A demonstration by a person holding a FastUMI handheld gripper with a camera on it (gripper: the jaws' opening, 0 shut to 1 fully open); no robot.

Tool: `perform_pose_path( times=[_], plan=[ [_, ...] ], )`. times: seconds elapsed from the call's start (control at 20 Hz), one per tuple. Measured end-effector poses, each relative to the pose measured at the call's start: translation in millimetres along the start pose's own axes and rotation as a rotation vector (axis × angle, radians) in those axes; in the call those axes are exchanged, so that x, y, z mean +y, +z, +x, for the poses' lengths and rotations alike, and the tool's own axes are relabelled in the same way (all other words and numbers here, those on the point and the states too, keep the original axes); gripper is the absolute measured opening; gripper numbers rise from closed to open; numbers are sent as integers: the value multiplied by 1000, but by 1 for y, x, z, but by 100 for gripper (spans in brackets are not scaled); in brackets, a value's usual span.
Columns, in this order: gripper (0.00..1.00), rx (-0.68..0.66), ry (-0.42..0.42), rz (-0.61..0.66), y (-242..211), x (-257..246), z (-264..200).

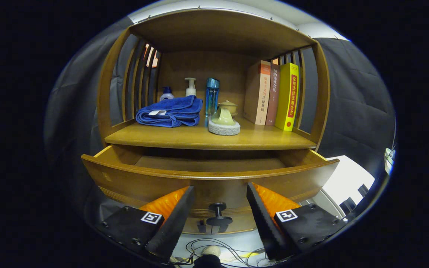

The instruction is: Pull open the drawer, take out the items inside it, and place them on the countertop above the cabinet.

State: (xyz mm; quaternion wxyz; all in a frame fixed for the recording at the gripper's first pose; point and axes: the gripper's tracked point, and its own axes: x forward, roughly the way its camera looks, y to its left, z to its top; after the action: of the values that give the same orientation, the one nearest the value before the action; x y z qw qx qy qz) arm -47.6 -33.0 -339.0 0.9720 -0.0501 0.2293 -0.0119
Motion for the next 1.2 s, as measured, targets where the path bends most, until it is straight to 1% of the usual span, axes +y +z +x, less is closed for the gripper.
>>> perform_pose_path(
  times=[0.35, 0.95, 1.1, 1.2],
  plan=[
    [96, 7, 4, -10, 4, 3, 29],
    [96, -2, -13, -60, 12, 6, 70],
    [96, 26, -4, -62, 1, 12, 75],
    [95, 27, -18, -48, -1, 10, 74]
  ],
)
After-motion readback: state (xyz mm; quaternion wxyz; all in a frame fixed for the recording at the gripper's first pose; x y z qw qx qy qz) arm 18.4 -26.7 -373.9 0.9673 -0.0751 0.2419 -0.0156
